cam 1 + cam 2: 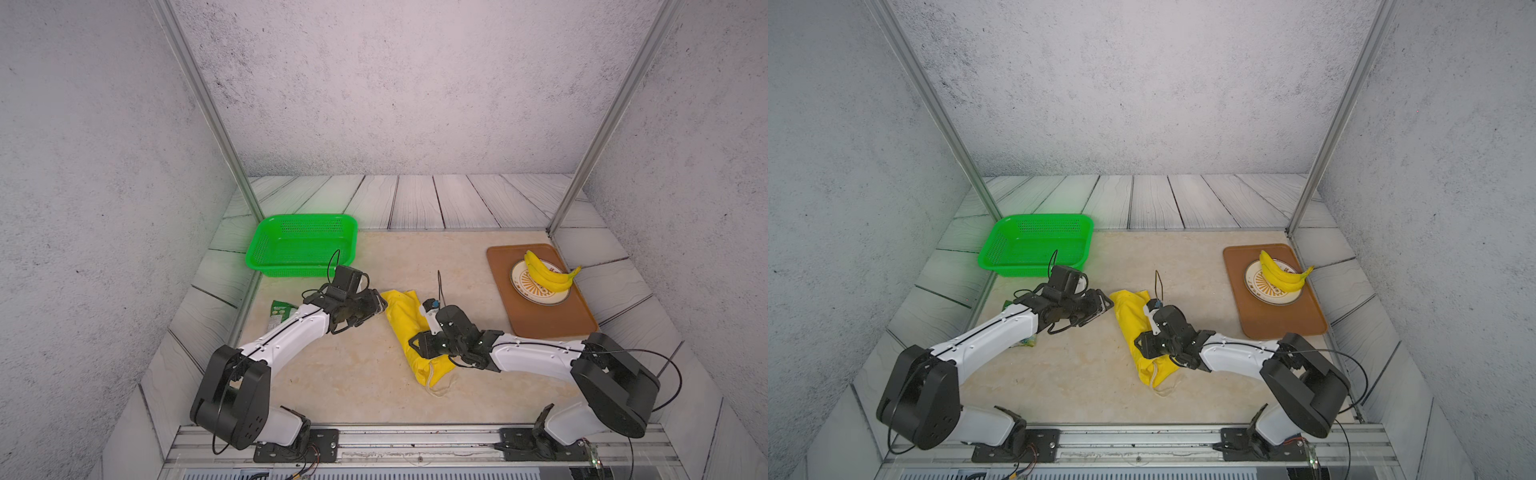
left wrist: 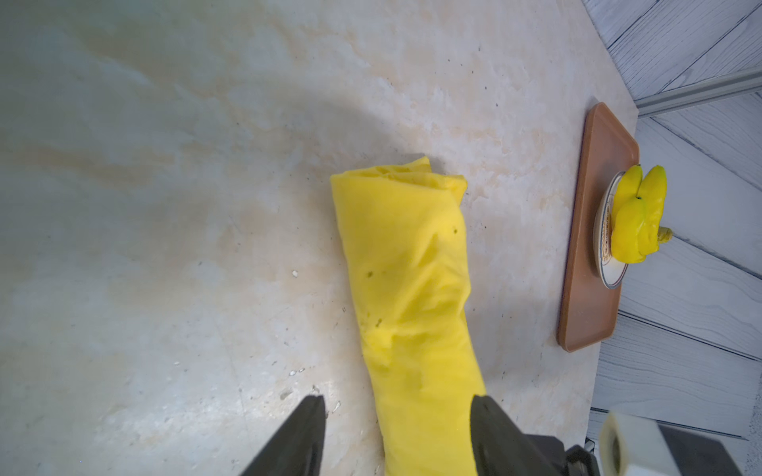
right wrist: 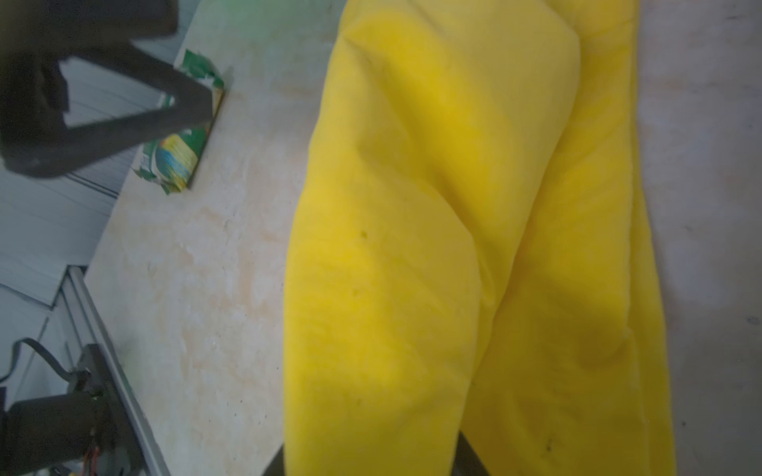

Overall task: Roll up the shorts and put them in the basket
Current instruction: Roll the shorts at the center of the board, then pick up the shorts from the center of the board.

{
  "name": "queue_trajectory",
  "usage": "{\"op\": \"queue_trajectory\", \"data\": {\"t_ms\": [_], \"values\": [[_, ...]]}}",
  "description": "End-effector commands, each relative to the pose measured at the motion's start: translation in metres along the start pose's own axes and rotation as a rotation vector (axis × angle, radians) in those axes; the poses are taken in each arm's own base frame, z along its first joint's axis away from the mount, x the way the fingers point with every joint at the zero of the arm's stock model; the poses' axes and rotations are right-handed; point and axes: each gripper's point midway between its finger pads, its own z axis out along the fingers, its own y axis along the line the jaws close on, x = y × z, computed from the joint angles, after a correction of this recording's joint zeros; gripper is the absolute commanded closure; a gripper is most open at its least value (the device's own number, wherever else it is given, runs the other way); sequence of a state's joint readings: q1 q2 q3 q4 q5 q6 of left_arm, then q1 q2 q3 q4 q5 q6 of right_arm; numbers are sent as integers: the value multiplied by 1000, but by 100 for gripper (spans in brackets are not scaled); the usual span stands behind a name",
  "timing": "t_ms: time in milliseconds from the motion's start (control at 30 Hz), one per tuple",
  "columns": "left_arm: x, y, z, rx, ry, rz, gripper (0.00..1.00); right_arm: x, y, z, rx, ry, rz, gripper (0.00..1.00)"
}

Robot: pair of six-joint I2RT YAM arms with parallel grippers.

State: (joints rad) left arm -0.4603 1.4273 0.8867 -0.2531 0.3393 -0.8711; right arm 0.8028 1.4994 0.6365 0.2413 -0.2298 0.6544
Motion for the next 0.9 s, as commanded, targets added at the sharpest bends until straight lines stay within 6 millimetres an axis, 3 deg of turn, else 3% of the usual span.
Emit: {"op": "queue_trajectory", "data": {"t_ms": [0,267,467,667,867], "values": [[18,-3,13,60,34,25,37,-19,13,-10,-174,-83,151,59],[26,-50,29,217,25,131,33,-1,-45,-13,-181,-137,394,59],[31,-60,60,186,86,167,33,8,-58,-14,-157,-143,431,58],[47,-48,93,51,183,202,33,14,-65,-17,-128,-125,434,54],[61,-12,114,-127,260,221,35,18,-62,-24,-116,-85,391,40]]}}
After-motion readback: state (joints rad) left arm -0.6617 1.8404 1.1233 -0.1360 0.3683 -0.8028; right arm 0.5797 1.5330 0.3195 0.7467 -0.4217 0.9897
